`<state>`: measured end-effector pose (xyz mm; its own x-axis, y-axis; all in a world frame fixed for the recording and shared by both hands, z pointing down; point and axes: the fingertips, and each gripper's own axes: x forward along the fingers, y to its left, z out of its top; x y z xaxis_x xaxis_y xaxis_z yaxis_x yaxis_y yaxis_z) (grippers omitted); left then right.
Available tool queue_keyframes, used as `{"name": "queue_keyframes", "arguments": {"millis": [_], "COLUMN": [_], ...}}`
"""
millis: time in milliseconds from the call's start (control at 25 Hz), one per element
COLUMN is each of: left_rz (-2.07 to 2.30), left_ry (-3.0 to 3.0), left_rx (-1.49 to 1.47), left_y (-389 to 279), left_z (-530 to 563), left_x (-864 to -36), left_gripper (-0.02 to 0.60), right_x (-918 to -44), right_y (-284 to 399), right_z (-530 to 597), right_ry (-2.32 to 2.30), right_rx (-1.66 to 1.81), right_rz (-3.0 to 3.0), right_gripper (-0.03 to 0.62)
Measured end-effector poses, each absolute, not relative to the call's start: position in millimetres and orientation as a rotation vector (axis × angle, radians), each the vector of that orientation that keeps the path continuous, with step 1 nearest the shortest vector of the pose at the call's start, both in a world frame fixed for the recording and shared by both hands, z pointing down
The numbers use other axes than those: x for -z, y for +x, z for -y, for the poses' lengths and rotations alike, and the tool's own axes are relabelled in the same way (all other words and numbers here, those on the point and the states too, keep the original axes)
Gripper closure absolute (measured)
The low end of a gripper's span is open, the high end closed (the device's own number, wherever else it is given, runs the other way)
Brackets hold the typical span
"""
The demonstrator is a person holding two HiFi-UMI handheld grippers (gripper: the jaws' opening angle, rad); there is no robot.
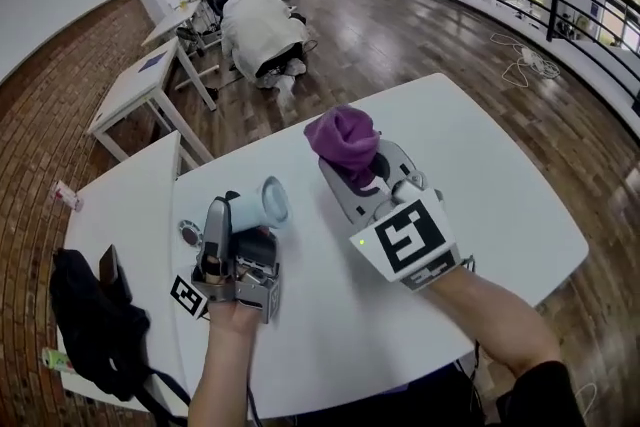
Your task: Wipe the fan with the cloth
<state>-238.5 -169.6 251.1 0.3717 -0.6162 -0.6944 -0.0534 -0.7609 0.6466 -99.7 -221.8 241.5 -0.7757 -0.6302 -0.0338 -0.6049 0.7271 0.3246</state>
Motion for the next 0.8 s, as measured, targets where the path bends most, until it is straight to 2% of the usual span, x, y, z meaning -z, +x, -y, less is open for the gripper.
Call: {"name": "queue_keyframes", "arguments": {"millis": [120, 280, 360, 520, 600, 720, 800], "left_rz": [0.611, 0.609, 0.607, 0.601, 0.611, 0.609, 0.612], "left_ry": [2.122, 2.114, 2.109, 2.094, 2.085, 2.074, 2.077], "left_rx": [1.371, 1.408, 1.429, 1.468, 1.475, 1.476, 1.471], "left_y": [-235.6, -234.6, -236.6, -244.3, -245.7, -246.0, -245.7], "left_z": [171.2, 173.3, 172.2, 168.5, 170.0, 171.9, 172.0], "left_x": [-254.0, -246.7, -245.0, -245.7, -246.2, -247.6, -248.7], "left_gripper": [0.428, 0.428, 0.428, 0.428, 0.428, 0.428, 0.428], "right_x": [-230.0, -216.0, -213.5, -196.9, -185.2, -186.8, -184.3], "right_y": [-138.5, -146.7, -144.9, -130.5, -115.9, -94.3, -93.0], "right_z": [160.8, 129.6, 124.2, 101.6, 122.2, 172.8, 169.2], "right_ry": [0.607, 0.365, 0.258, -0.305, -0.127, 0.63, 0.633], "right_rx": [0.505, 0.418, 0.277, -0.215, -0.229, 0.146, 0.217], "right_rz": [3.049, 3.207, 3.269, 3.426, 3.495, 3.384, 3.387], "right_gripper": [0.525, 0.525, 0.525, 0.525, 0.525, 0.525, 0.525]}}
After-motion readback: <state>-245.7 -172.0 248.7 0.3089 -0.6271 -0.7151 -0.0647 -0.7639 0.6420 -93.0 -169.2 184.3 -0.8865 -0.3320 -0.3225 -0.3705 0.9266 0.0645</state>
